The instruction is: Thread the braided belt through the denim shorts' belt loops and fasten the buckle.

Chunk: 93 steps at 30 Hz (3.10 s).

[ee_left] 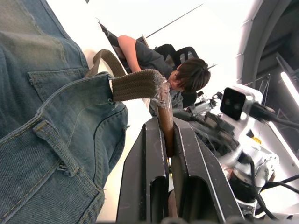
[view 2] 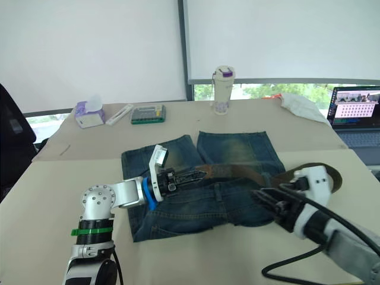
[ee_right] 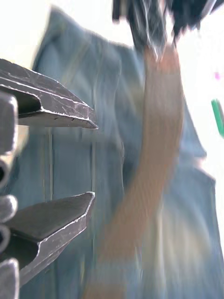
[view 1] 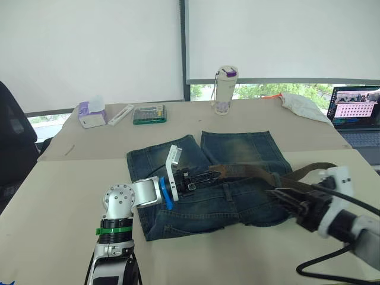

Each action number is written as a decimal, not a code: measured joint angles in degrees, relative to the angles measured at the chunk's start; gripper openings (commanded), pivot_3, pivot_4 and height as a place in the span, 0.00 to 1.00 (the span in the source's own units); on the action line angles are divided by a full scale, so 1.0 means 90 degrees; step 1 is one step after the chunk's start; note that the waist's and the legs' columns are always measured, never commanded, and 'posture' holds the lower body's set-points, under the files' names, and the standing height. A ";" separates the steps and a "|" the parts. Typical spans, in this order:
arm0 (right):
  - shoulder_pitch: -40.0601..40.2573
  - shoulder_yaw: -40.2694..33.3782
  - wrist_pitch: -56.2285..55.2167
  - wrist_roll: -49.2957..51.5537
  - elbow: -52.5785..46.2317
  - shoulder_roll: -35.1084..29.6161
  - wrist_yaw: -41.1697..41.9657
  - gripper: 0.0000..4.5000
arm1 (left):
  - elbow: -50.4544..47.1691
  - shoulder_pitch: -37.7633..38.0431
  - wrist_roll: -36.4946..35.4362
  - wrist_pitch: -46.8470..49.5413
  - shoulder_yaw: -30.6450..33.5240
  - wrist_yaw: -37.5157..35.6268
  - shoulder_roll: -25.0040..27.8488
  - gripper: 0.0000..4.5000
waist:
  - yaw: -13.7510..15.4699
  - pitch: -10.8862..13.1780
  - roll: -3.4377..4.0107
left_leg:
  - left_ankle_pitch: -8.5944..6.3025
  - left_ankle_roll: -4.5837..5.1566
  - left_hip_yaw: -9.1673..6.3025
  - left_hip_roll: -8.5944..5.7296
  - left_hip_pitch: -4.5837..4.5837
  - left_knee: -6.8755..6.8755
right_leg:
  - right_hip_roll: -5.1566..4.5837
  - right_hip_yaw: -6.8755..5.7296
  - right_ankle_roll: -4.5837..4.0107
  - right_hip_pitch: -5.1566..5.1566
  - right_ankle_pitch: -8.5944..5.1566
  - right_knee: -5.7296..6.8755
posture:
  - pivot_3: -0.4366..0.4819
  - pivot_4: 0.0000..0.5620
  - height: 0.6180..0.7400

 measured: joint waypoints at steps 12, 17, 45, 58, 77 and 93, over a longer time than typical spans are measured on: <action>-0.1002 0.1705 -0.1661 0.0178 0.0894 0.1174 -0.1278 0.35 | 0.0024 -0.0057 -0.0085 -0.0016 -0.0089 0.0040 0.0045 0.00 | -0.0037 -0.0028 0.0046 | 0.0002 -0.0004 0.0002 -0.0006 -0.0003 0.0001 | 0.0002 0.0006 -0.0001 -0.0020 0.0000 0.0008 | 0.48 0.27 1.00; -0.1177 0.1923 -0.1840 0.0173 0.0971 0.1063 -0.1278 0.01 | -0.0079 0.0036 -0.0083 -0.0039 -0.0110 0.0046 0.0158 0.00 | -0.0098 -0.0031 0.0049 | 0.0003 -0.0004 0.0002 -0.0006 -0.0006 -0.0002 | 0.0004 0.0005 -0.0001 -0.0029 0.0000 0.0010 | 0.48 0.27 1.00; -0.0944 0.2470 -0.1590 -0.1587 0.1423 -0.0194 -0.1202 0.00 | -0.1177 0.1239 0.3648 -0.4371 -0.3044 -0.3327 0.2729 0.77 | -0.0137 -0.0031 0.0051 | 0.0009 -0.0007 0.0009 -0.0004 -0.0005 -0.0051 | 0.0000 0.0022 -0.0004 -0.0042 0.0000 -0.0004 | 0.48 0.27 1.00; -0.0924 0.2532 -0.1433 -0.2296 0.1612 0.0092 -0.1086 0.00 | -0.1039 0.1315 0.4117 -0.4807 -0.3105 -0.3618 0.2700 0.77 | -0.0161 -0.0031 0.0051 | 0.0008 -0.0005 0.0009 -0.0002 -0.0003 -0.0052 | 0.0003 0.0022 -0.0003 -0.0042 0.0000 0.0001 | 0.48 0.27 1.00; -0.1275 0.3085 -0.1141 -0.2609 0.1590 0.1427 -0.0967 0.00 | -0.1039 0.1358 0.4224 -0.4624 -0.3029 -0.3402 0.2552 0.77 | -0.0193 -0.0033 0.0054 | 0.0010 -0.0007 0.0009 0.0002 0.0000 -0.0057 | 0.0006 0.0025 -0.0003 -0.0048 0.0000 0.0008 | 0.48 0.27 1.00; -0.1261 0.2779 -0.1179 -0.2551 0.1945 0.2299 -0.0822 0.00 | -0.0509 0.0938 0.3210 -0.1718 -0.1890 -0.1797 0.1320 0.77 | -0.0232 -0.0037 0.0056 | 0.0012 -0.0012 0.0009 0.0001 0.0004 -0.0056 | 0.0011 0.0024 -0.0003 -0.0051 0.0000 0.0027 | 0.48 0.27 1.00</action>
